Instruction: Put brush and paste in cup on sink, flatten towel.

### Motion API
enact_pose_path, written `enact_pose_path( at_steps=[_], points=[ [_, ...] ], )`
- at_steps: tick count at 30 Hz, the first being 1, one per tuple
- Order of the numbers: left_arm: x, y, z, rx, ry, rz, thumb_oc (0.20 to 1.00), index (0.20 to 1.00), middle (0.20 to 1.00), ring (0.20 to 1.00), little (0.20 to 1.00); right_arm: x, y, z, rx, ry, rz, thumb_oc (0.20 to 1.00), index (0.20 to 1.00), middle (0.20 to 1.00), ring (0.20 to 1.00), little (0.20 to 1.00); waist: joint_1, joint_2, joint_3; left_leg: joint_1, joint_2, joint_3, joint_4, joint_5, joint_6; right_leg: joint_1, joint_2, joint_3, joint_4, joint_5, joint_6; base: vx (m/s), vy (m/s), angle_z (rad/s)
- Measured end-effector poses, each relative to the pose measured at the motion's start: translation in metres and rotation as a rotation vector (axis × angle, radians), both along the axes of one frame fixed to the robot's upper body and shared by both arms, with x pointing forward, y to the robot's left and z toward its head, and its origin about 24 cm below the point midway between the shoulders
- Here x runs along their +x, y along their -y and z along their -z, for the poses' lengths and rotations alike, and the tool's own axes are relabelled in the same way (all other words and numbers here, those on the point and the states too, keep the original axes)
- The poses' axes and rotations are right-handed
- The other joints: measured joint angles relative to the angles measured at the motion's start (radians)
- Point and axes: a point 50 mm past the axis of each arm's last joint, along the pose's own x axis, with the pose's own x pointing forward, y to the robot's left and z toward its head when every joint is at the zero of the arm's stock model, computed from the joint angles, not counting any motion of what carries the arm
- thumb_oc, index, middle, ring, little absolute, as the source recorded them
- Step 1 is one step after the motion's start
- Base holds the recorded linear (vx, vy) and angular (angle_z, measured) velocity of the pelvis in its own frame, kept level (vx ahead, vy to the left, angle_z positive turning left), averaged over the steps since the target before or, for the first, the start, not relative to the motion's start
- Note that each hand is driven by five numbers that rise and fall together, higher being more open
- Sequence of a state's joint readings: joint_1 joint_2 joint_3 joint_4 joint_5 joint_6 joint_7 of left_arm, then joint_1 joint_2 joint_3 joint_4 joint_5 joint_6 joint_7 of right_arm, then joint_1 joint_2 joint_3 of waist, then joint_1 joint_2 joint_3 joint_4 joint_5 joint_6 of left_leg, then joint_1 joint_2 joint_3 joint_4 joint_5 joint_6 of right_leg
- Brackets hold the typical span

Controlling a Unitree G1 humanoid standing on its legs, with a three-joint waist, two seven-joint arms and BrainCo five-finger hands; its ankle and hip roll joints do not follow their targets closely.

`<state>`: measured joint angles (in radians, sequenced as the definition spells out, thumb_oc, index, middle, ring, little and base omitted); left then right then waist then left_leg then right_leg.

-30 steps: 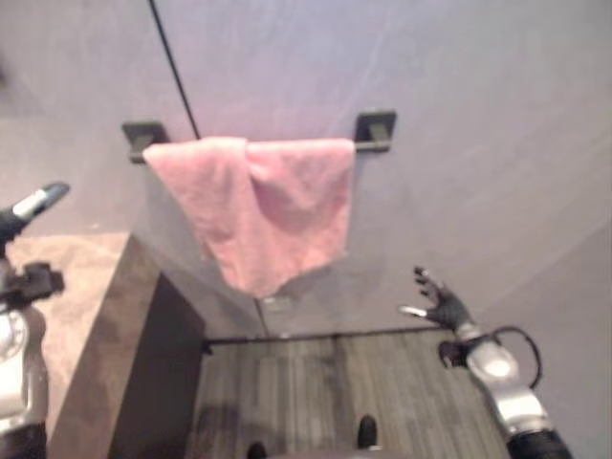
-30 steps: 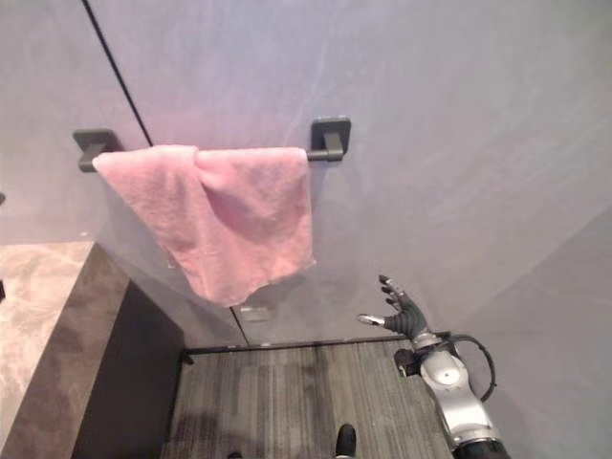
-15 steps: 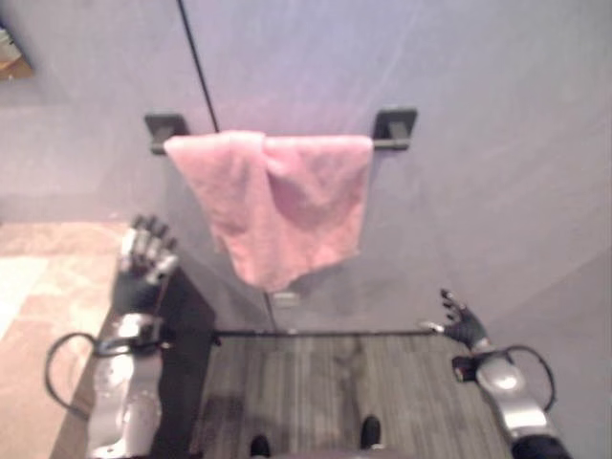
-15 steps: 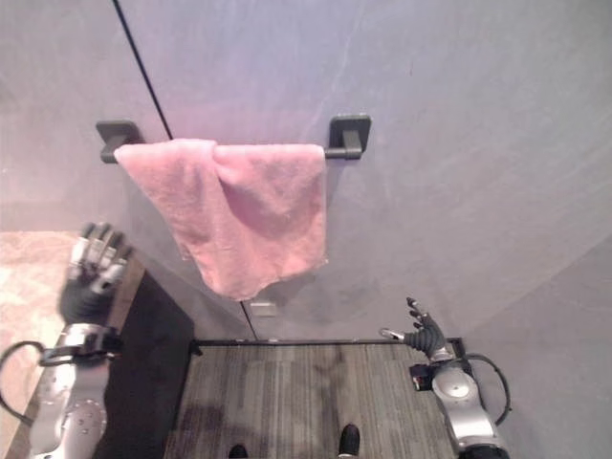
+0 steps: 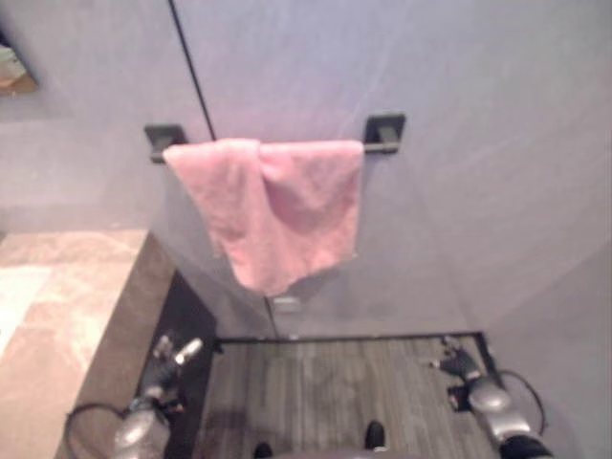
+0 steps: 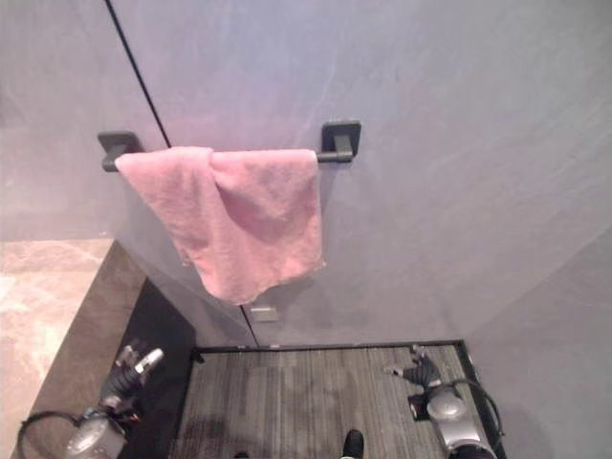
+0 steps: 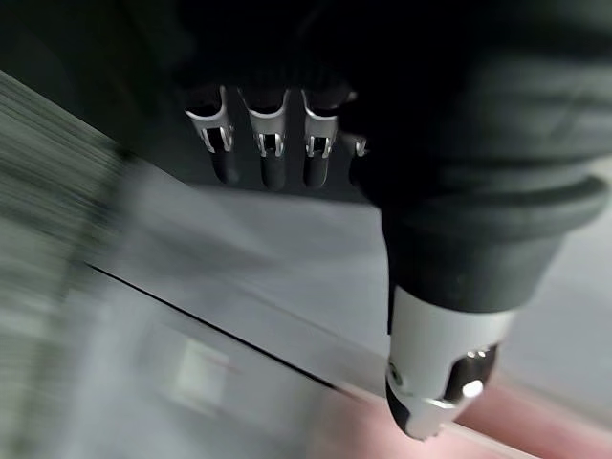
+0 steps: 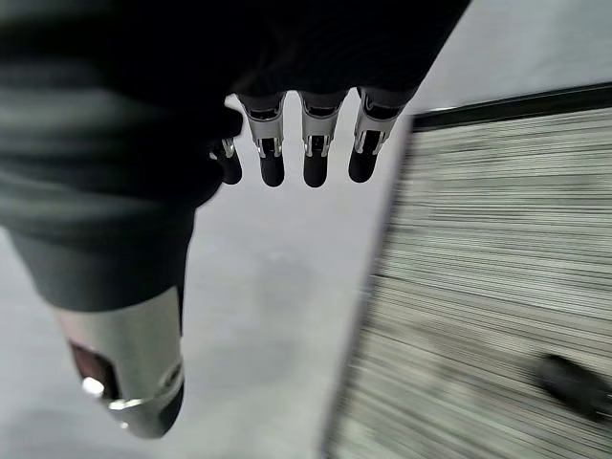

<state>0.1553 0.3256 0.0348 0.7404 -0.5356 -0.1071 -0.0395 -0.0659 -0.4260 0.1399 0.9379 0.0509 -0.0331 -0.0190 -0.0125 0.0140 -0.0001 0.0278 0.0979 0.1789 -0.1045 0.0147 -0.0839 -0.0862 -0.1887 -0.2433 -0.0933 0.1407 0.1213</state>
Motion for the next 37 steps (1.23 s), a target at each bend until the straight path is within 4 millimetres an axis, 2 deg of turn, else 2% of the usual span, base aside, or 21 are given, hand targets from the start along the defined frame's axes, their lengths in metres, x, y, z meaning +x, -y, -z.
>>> enact_pose_path(
  at_steps=[3,5,8,9,11,13,17,20,37],
  points=[
    [-0.018,0.003,0.015,0.081,-0.158,0.106,1.000,1.000,1.000,1.000,1.000,-0.017,0.003,0.012,0.019,-0.076,0.062,1.000,1.000,1.000,1.000,1.000,-0.005,-0.001,0.000,-0.006,0.000,-0.001,0.000,0.001,0.000,-0.005,0.000,-0.001,0.000,0.000,0.000,0.00,0.000,0.00],
    [-0.037,0.003,0.032,0.139,-0.333,0.154,1.000,1.000,1.000,1.000,1.000,-0.034,0.006,0.023,0.010,-0.174,0.087,1.000,1.000,1.000,1.000,1.000,-0.006,-0.002,-0.008,-0.008,-0.001,-0.001,0.000,0.000,0.000,-0.007,0.000,0.000,0.000,0.001,0.000,0.01,0.000,-0.02],
    [-0.045,0.002,0.041,0.204,-0.458,0.218,1.000,1.000,1.000,1.000,1.000,-0.056,0.005,0.034,0.017,-0.268,0.125,1.000,1.000,1.000,1.000,1.000,-0.006,-0.010,-0.020,-0.011,-0.002,0.002,0.004,0.000,0.000,-0.013,0.003,0.002,0.000,0.009,-0.004,0.02,-0.002,-0.03],
    [-0.060,0.003,0.048,0.229,-0.561,0.260,1.000,1.000,1.000,1.000,1.000,-0.068,0.004,0.040,0.009,-0.341,0.122,1.000,1.000,1.000,1.000,1.000,-0.006,-0.010,-0.038,-0.010,-0.002,0.003,0.004,0.000,0.000,-0.013,0.003,0.002,0.000,0.008,-0.004,0.00,0.000,0.00],
    [-0.069,0.006,0.051,0.238,-0.620,0.298,1.000,1.000,1.000,1.000,1.000,-0.080,0.000,0.045,-0.004,-0.420,0.066,1.000,1.000,1.000,1.000,1.000,-0.009,-0.011,-0.044,-0.003,0.000,0.003,0.004,-0.001,-0.001,-0.004,0.005,0.002,0.000,0.008,-0.004,0.00,0.000,0.00],
    [-0.075,0.007,0.052,0.243,-0.640,0.326,1.000,1.000,1.000,1.000,1.000,-0.080,-0.005,0.046,-0.008,-0.424,-0.018,1.000,1.000,1.000,1.000,1.000,-0.012,-0.012,-0.044,-0.001,0.000,0.003,0.004,-0.003,0.000,-0.002,0.005,0.002,0.000,0.005,-0.004,0.00,0.000,0.00],
    [-0.084,0.008,0.053,0.244,-0.658,0.337,1.000,1.000,1.000,1.000,1.000,-0.073,-0.010,0.044,0.022,-0.377,-0.028,1.000,1.000,1.000,1.000,1.000,-0.012,-0.010,-0.051,0.001,0.001,0.004,0.000,-0.005,-0.004,-0.001,0.006,0.004,0.000,-0.002,-0.001,0.00,0.000,0.00],
    [-0.095,0.002,0.053,0.190,-0.656,0.212,1.000,1.000,1.000,1.000,1.000,-0.076,-0.010,0.045,0.061,-0.366,0.006,1.000,1.000,1.000,1.000,1.000,-0.009,-0.015,-0.061,0.001,0.003,0.004,0.000,-0.005,-0.004,-0.002,0.006,0.005,0.000,-0.002,-0.001,0.00,0.000,0.00],
    [-0.097,0.001,0.053,0.123,-0.641,0.152,1.000,1.000,1.000,1.000,1.000,-0.075,-0.006,0.043,0.063,-0.363,0.006,1.000,1.000,1.000,1.000,1.000,-0.005,-0.012,-0.064,-0.003,0.003,0.002,0.001,-0.008,-0.007,-0.003,0.008,0.004,0.000,-0.002,0.001,0.00,0.000,0.00]
  ],
)
